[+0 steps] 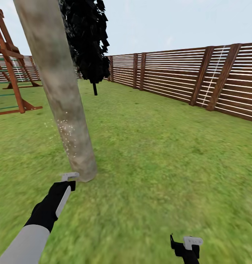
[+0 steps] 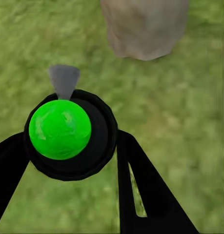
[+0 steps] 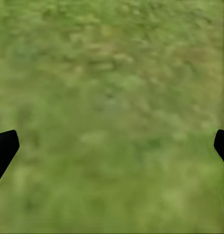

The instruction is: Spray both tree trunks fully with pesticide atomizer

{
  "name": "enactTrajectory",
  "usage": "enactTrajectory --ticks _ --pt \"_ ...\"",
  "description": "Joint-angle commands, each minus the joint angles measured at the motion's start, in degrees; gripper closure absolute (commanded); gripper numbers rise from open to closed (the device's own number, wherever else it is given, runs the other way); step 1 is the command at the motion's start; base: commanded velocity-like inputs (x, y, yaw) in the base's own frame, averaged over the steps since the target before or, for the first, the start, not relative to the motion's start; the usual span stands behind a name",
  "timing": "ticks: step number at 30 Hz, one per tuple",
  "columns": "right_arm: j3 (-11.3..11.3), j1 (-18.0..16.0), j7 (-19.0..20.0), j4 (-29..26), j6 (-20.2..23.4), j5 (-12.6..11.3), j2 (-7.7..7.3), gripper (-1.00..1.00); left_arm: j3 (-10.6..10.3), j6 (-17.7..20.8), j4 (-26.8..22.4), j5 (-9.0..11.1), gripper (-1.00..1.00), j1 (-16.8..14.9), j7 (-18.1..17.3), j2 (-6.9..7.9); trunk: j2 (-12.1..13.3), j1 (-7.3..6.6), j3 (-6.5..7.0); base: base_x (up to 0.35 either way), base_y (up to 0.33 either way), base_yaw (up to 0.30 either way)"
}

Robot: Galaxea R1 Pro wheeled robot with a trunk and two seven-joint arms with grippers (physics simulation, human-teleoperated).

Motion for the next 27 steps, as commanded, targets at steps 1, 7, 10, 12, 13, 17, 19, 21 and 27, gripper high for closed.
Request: enactTrajectory --ticks 1,7,10,12,13,17,19,21,27 --pt "0.0 0.03 -0.02 -0.01 0.0 -0.01 0.01 -1.0 -0.02 0.03 0.01 0.32 1.0 0.0 0.02 -0.17 0.0 0.0 0.0 0.122 -0.263 0.0" --pt "0.0 0.0 -0.15 0.05 -0.08 -0.03 0.07 -1.0 0.02 -0.3 1.88 2.42 1.0 0.0 0.12 -2.24 0.0 0.0 0.0 0.05 -0.269 0.094" --pt "0.0 0.01 -0.15 0.06 -0.09 -0.03 0.1 -1.0 0.2 -0.31 2.4 2.38 1.0 0.0 0.12 -2.03 0.0 0.0 0.0 0.002 -0.271 0.265" --pt "0.0 0.01 -0.22 0.06 -0.09 -0.03 0.04 -1.0 0.21 -0.33 2.46 2.33 1.0 0.0 0.12 -1.98 0.0 0.0 0.0 0.0 -0.271 0.277" --pt "0.0 0.03 -0.23 0.06 -0.09 -0.03 0.03 -1.0 0.22 -0.33 2.47 2.27 1.0 0.0 0.12 -1.97 0.0 0.0 0.0 0.0 -0.271 0.278" --pt "0.0 -0.01 -0.24 0.07 -0.09 -0.03 0.02 -1.0 0.22 -0.31 2.46 2.23 1.0 0.0 0.12 -1.88 0.0 0.0 0.0 0.044 -0.271 0.279" --pt "0.0 0.0 -0.24 0.06 -0.09 -0.03 0.02 -1.0 0.22 -0.31 2.46 2.23 1.0 0.0 0.12 -1.88 0.0 0.0 0.0 0.138 -0.271 0.279" --pt "0.0 0.01 -0.24 0.06 -0.09 -0.03 0.02 -1.0 0.22 -0.31 2.47 2.23 1.0 0.0 0.12 -1.88 0.0 0.0 0.0 0.149 -0.269 0.218" --pt "0.0 -0.02 -0.24 0.06 -0.09 -0.03 0.02 -1.0 0.23 -0.33 2.46 2.23 1.0 0.0 0.12 -1.79 0.0 0.0 0.0 0.172 -0.252 0.026"
